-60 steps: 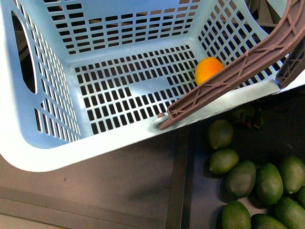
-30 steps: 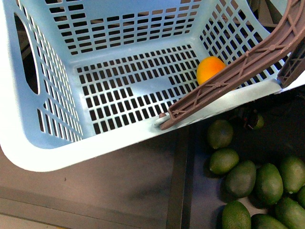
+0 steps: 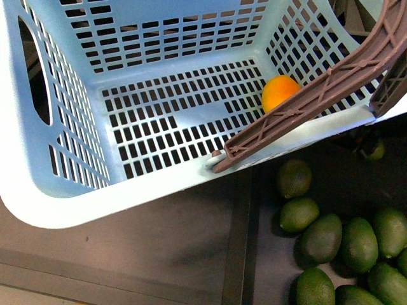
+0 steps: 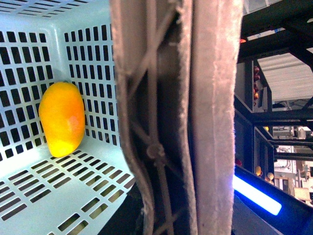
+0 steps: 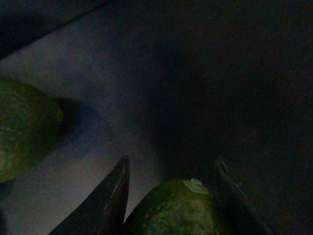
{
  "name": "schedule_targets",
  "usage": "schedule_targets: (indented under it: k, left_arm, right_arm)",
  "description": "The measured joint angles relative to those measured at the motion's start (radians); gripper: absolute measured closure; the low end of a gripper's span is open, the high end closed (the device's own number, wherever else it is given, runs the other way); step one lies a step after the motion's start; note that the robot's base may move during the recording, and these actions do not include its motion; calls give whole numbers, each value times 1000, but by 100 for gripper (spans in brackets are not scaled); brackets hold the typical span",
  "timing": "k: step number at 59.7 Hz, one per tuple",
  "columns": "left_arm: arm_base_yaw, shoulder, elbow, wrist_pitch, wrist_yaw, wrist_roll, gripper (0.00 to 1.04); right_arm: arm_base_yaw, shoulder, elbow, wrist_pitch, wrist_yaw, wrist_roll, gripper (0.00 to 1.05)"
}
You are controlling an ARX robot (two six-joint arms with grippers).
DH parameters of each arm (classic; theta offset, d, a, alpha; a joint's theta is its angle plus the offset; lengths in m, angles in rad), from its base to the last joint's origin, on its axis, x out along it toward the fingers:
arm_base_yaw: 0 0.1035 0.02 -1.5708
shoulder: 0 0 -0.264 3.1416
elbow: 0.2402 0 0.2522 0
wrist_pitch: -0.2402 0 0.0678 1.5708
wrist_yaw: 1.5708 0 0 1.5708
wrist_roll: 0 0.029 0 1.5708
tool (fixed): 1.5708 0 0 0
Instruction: Pick mango and avocado into basket
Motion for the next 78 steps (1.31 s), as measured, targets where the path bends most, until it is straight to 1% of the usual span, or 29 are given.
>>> schedule_targets:
  k: [2, 9, 14, 22, 26, 35, 40, 44, 48, 54, 63, 70, 78]
  left_arm:
    - [0, 0, 0, 0, 0, 0, 89]
    - [0, 0, 0, 0, 0, 0, 89]
    - [0, 0, 0, 0, 0, 0, 89]
    - [0, 0, 0, 0, 0, 0, 89]
    - [0, 0, 0, 0, 0, 0, 89]
    - [0, 0, 0, 0, 0, 0, 89]
    - [0, 0, 0, 0, 0, 0, 89]
    - [0, 0, 0, 0, 0, 0, 89]
    - [0, 0, 0, 0, 0, 0, 89]
    - [0, 0, 0, 0, -1, 0, 89]
    - [0, 0, 0, 0, 0, 0, 89]
    - [0, 0, 0, 0, 0, 0, 89]
    - [0, 0, 0, 0, -1, 0, 89]
  right_arm:
    - [-9, -32, -35, 24, -7, 10, 59]
    - [-65, -247, -262, 162, -53, 95, 59]
    - [-89, -336, -355, 211, -75, 134, 59]
    - [-132, -542, -560, 307, -112, 216, 59]
    - [-152, -650, -651, 339, -129, 251, 59]
    - [-208, -1019, -856, 371, -169, 395, 59]
    - [-203, -1195, -908, 368, -174, 467, 59]
    - [-160, -1302, -930, 386, -150, 537, 59]
    - [-92, -1350, -940, 423, -111, 591, 59]
    - [2, -1352, -940, 479, -54, 652, 59]
    - [189, -1256, -937, 602, 74, 724, 59]
    - [267, -1167, -930, 668, 134, 768, 59]
    - [320, -1094, -914, 712, 179, 808, 59]
